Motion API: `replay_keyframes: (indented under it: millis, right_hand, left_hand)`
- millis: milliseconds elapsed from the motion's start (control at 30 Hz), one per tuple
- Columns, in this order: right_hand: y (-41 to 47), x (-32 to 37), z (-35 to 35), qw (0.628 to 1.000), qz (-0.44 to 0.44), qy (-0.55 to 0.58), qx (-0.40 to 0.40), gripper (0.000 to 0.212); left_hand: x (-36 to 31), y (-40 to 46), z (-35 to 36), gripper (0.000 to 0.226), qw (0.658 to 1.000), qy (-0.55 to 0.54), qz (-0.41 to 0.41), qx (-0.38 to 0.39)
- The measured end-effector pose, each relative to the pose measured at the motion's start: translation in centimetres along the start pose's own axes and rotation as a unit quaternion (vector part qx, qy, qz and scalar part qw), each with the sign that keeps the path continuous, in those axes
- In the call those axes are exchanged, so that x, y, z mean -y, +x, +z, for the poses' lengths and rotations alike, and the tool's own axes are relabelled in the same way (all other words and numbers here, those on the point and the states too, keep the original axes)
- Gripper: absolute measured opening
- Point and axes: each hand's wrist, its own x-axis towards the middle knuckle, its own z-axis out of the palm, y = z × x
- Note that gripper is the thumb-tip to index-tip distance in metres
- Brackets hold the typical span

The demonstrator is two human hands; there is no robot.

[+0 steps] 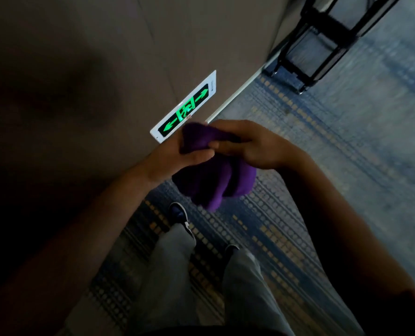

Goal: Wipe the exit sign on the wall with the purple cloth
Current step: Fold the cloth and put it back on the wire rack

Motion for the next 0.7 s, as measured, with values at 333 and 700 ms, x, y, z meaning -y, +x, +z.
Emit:
replay_keyframes:
  millis: [333, 700]
  right_hand:
    - [-16.9, 7.8, -9.5, 0.996, 0.065, 0.047, -0.048, 0.023]
    - [-30.1, 7.9, -16.0, 0.973, 0.101, 0.093, -0.184, 0.027]
  left_hand:
    - [-12.4, -6.7, 15.6, 0.015, 0.992, -0.031, 0.067, -0.104]
    - [-19.9, -0.9, 22.7, 0.047, 0.993, 0.074, 0.086, -0.037]
